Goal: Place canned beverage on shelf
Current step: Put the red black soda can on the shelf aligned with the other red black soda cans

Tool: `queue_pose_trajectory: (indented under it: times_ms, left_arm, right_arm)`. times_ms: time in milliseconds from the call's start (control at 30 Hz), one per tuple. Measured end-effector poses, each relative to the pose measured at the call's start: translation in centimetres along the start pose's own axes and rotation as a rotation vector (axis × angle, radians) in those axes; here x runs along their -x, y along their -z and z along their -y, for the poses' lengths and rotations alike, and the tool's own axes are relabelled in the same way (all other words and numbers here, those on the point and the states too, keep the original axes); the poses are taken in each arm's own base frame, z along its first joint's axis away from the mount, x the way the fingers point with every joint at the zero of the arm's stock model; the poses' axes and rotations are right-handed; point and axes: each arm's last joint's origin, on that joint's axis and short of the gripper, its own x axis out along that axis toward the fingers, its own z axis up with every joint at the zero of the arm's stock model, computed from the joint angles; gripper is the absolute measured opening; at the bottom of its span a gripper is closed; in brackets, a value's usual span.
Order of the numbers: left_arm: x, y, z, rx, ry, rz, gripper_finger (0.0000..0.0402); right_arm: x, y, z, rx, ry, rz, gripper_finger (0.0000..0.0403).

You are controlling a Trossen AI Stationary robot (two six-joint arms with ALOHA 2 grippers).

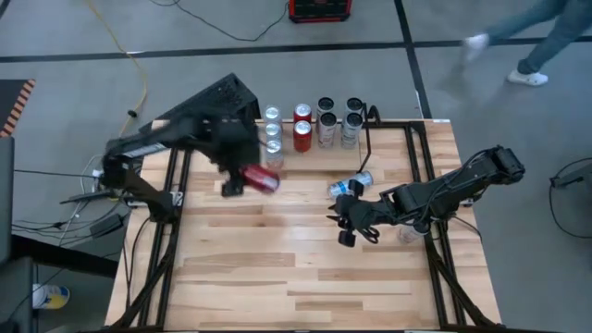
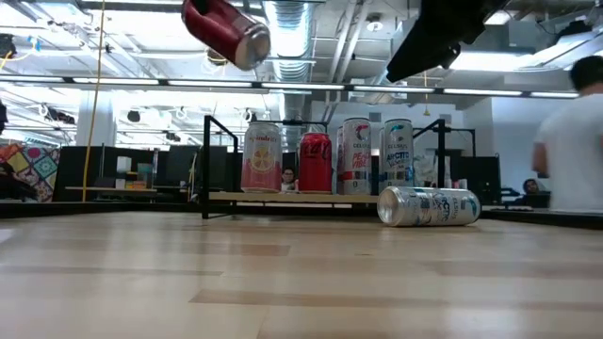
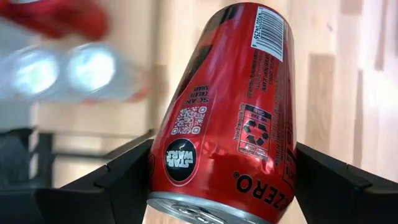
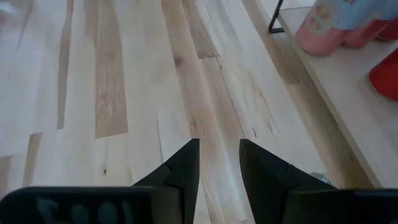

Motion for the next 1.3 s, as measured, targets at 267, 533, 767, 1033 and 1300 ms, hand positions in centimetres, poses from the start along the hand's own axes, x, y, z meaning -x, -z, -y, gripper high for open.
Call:
queue_pose_trajectory:
  times_ms: [267, 533, 767, 1033, 1300]
  left_arm:
    - [-10.2, -2.6, 4.0, -0.165, 0.052, -0.354, 0.03]
    - [-19.5, -2.3, 5.8, -0.242, 0.089, -0.683, 0.03]
    - [-21.7, -2.0, 6.6, -0.28, 0.099, -0.745, 0.03]
    - [-21.8, -2.0, 6.7, -0.271, 0.094, -0.748, 0.0346]
    - [-21.8, -2.0, 6.6, -0.315, 0.078, -0.748, 0.0374]
  right_arm:
    - [0.3, 0.3, -0.7, -0.024, -0.011, 0.0, 0.0138]
    - [0.7, 0.6, -1.4, -0.003, -0.034, -0.001, 0.0138]
    - [0.8, 0.8, -1.5, 0.016, -0.026, -0.011, 0.0138]
    - [0.8, 0.8, -1.3, 0.04, 0.019, -0.007, 0.0138]
    - [0.8, 0.8, -1.3, 0.045, 0.021, -0.006, 0.0138]
